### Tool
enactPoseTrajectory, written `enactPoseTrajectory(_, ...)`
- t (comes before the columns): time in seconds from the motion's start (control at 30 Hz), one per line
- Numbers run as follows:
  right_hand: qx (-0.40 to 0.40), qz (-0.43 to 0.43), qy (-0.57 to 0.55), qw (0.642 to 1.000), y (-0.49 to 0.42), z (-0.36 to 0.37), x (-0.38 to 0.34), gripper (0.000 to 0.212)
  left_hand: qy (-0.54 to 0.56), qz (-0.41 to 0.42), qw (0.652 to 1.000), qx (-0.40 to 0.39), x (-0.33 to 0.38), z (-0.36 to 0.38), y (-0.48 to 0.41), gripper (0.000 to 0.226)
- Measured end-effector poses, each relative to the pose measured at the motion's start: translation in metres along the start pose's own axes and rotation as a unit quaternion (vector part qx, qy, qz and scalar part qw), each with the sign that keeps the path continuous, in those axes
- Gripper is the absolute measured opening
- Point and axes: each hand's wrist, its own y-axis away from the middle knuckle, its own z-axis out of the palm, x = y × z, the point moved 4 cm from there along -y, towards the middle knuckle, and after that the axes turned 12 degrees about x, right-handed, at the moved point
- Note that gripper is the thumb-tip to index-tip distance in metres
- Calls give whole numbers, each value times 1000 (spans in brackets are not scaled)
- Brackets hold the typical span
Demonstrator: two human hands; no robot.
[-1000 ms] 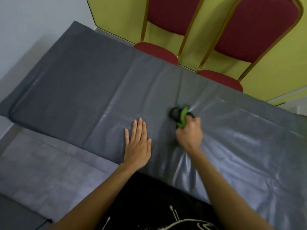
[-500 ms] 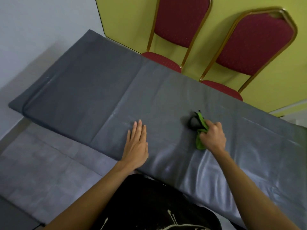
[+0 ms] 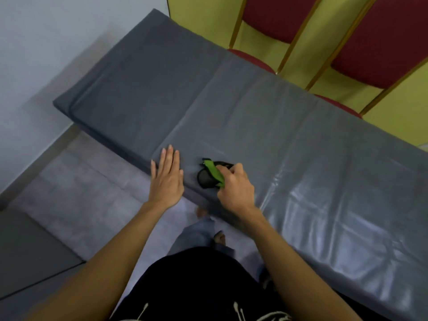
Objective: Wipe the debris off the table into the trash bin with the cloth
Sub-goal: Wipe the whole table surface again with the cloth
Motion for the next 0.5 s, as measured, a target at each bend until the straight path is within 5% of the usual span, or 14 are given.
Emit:
enactPoseTrajectory(0.27, 127, 263, 74, 953, 18, -76, 153, 51, 2, 6, 1000, 23, -4, 10, 1, 57)
enactPoseTrajectory(0.4, 176, 341, 59, 922, 29, -62, 131, 35, -5, -11, 1000, 13, 0, 11, 5, 62)
enactPoseTrajectory(0.5, 169, 279, 16, 945, 22, -25, 61, 36, -12, -7, 1000, 7, 2, 10, -1, 61)
